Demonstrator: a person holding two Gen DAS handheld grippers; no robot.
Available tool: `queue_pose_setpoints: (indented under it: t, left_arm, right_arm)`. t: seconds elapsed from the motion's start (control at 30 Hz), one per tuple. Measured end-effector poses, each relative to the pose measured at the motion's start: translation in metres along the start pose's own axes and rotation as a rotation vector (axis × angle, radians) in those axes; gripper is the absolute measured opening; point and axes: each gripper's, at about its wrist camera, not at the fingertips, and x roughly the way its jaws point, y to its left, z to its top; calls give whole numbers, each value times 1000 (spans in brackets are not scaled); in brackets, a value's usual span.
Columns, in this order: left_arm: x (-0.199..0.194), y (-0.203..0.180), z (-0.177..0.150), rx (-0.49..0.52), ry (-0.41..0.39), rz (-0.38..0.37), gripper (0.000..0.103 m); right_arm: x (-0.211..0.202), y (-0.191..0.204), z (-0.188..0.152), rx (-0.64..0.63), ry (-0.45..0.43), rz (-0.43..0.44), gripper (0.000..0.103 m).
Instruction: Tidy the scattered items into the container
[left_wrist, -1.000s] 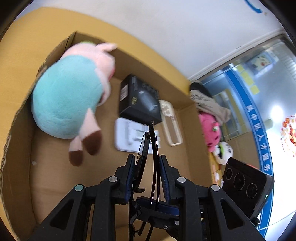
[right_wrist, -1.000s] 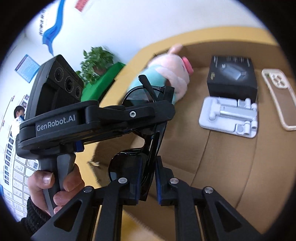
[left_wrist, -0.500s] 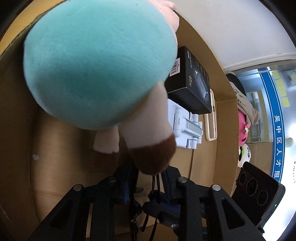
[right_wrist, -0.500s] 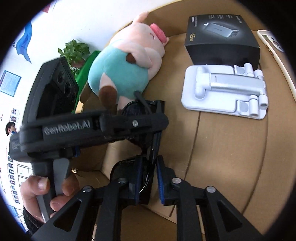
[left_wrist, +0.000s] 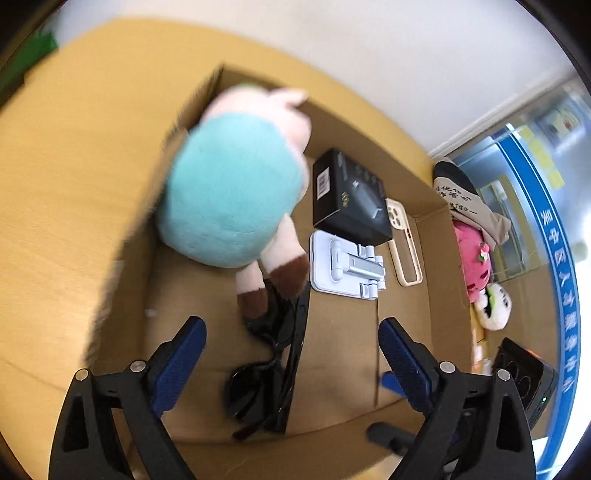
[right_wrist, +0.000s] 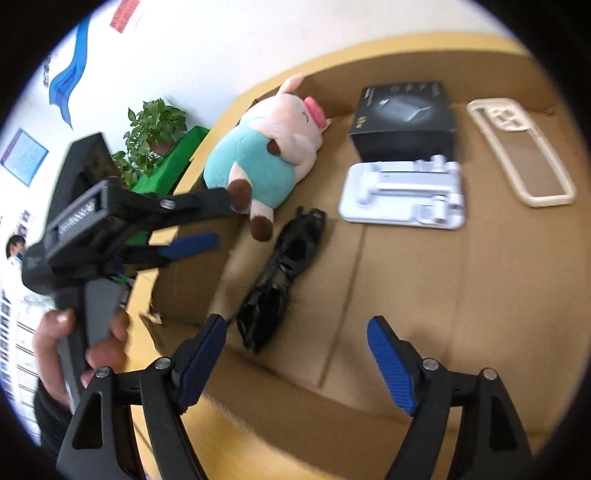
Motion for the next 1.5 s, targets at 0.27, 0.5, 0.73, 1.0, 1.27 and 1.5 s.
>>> queue_pose_setpoints:
  t: [0.27,0.5,0.73,1.0,1.27,1.5]
  left_arm:
    - [-71,-31,-66,183,-305,119,103]
    - [-94,-74,-118,297,-468,315,103]
    - [-93,-103,-144,349,-488,371,103]
    - [-89,-113,-159,318,-459,331,103]
    - [-92,-127,-166,346,-458,343,103]
    - [-96,-139,-171,370,-489,368,103]
  right_arm:
    - [-47,31,-40,-202,-191,-210,86]
    - [-73,50,-55,-285,-261,-297,87]
    - [-96,45,-74,-284,-319,-345,89]
    - [-118,28,-85,-244,-356,-368,89]
    - [-124,19,-90,-218,-370,-348,89]
    - [-133,18,-96,-210,-384,-344,89]
